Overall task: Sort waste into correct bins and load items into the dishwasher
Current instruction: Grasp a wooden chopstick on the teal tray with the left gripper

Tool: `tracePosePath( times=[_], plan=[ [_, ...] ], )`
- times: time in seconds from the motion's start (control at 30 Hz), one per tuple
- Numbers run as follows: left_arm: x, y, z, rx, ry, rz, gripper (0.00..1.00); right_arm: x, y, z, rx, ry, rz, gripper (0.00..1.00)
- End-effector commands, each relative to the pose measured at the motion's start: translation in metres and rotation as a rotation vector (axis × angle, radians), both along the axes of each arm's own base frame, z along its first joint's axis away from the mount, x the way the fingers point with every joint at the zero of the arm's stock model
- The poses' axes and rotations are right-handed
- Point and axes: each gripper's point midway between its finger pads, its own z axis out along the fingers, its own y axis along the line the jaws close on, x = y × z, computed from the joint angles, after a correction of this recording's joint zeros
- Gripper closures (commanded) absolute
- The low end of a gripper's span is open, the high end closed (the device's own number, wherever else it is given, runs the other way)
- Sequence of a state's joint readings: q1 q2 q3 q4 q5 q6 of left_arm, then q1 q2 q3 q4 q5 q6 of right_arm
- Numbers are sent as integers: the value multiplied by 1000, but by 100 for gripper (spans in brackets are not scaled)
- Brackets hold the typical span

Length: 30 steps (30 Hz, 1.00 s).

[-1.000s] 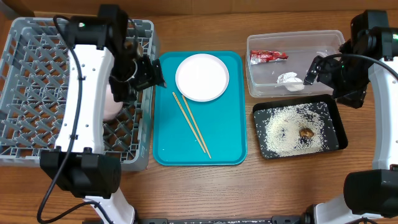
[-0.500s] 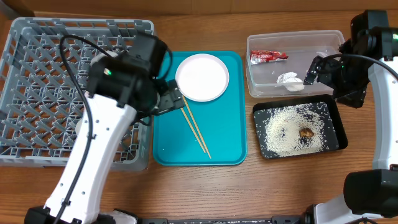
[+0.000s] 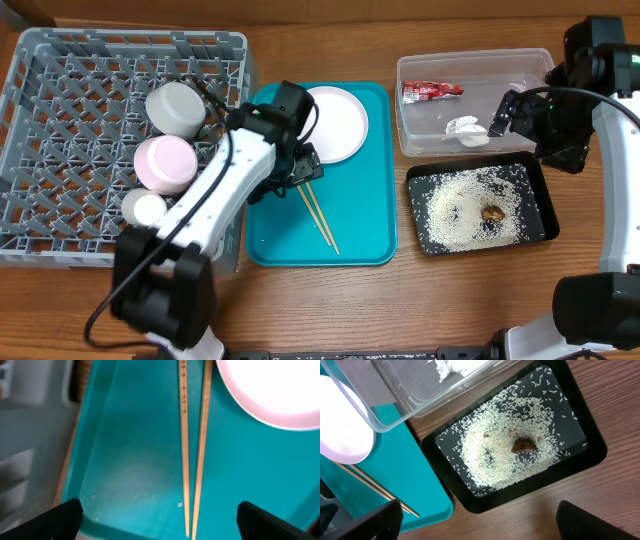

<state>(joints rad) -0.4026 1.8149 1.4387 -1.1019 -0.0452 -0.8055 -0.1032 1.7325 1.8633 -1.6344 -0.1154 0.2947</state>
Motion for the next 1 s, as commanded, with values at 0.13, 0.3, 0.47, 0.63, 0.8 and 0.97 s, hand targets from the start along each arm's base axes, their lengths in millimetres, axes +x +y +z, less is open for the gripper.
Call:
tracePosePath(
  times=[0.13, 0.3, 0.47, 0.63, 0.8, 0.97],
  plan=[
    [-3, -2, -52, 28, 130, -26, 0, 0, -1, 6, -13, -23, 3, 0],
    [-8, -2, -71, 33, 187, -23, 0, 0, -1, 6, -13, -23, 3, 0],
    [-11, -2, -75, 36, 203, -23, 0, 0, -1, 6, -13, -23, 3, 0],
    [-15, -1, -78, 41, 216, -18, 6, 0, -1, 6, -13, -23, 3, 0],
    [-25, 4, -85, 55, 244, -6, 7, 0, -1, 6, -13, -23, 3, 0],
    [-32, 7, -95, 60, 253, 9, 3, 0, -1, 6, -12, -23, 3, 0]
  ],
)
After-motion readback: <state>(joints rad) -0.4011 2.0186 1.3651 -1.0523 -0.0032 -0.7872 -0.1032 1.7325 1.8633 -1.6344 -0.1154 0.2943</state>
